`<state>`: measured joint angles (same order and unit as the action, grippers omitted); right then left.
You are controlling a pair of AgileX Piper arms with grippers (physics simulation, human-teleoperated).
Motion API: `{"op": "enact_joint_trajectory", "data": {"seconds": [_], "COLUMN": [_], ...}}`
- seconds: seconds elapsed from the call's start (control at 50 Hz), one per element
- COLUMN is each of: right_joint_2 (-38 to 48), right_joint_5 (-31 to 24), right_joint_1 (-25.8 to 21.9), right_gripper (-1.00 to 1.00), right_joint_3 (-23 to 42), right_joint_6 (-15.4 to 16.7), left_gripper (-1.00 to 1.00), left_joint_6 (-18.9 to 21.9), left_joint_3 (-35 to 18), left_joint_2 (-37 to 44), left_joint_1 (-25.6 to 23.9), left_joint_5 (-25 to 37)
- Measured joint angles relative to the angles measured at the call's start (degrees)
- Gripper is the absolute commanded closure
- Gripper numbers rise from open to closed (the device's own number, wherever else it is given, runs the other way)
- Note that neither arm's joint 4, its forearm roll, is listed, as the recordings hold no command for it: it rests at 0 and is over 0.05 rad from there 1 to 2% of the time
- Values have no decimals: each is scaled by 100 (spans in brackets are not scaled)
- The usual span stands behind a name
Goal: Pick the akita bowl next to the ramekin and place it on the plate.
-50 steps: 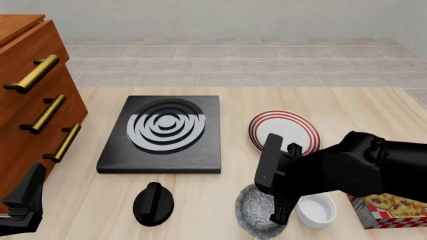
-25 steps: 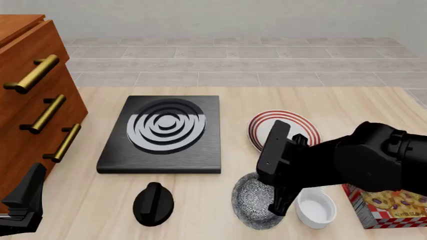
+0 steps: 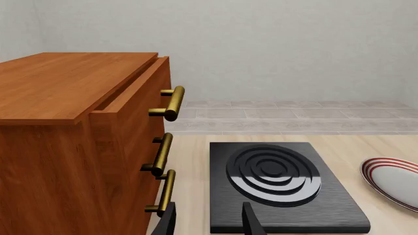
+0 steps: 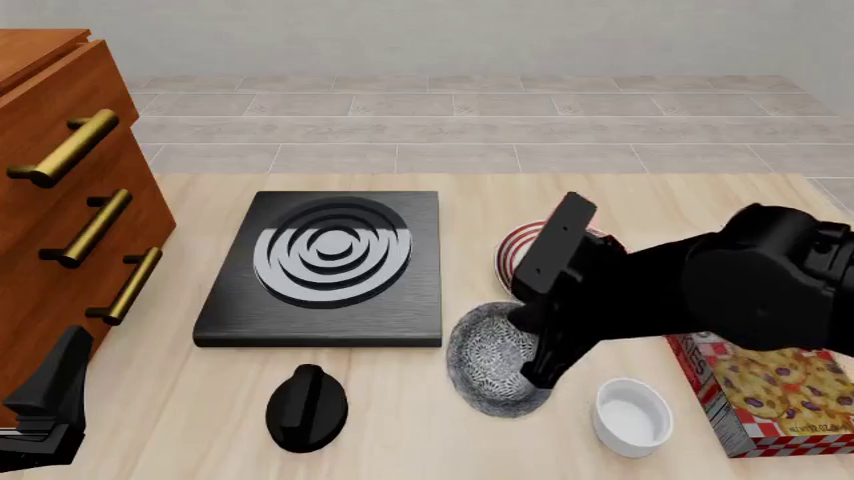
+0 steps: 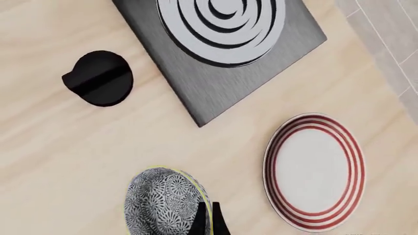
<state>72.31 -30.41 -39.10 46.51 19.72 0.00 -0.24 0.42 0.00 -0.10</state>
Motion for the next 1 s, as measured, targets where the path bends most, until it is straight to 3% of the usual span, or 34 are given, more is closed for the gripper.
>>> {"op": "enact_joint_trajectory", "data": {"seconds": [0.6, 1.0], "right_joint_2": [101, 334], "right_joint_5": [453, 800], "right_joint_1": [750, 1146], "right_gripper": [100, 100], "right_joint_3": [362, 613], "right_joint_6": [-495, -1081], "left_gripper": [-100, -100], "left_joint_6": [0, 0], "left_joint_3": [0, 0], "left_joint_2": [0, 0], "left_joint_1": [0, 0], "left_joint_5": [0, 0]}}
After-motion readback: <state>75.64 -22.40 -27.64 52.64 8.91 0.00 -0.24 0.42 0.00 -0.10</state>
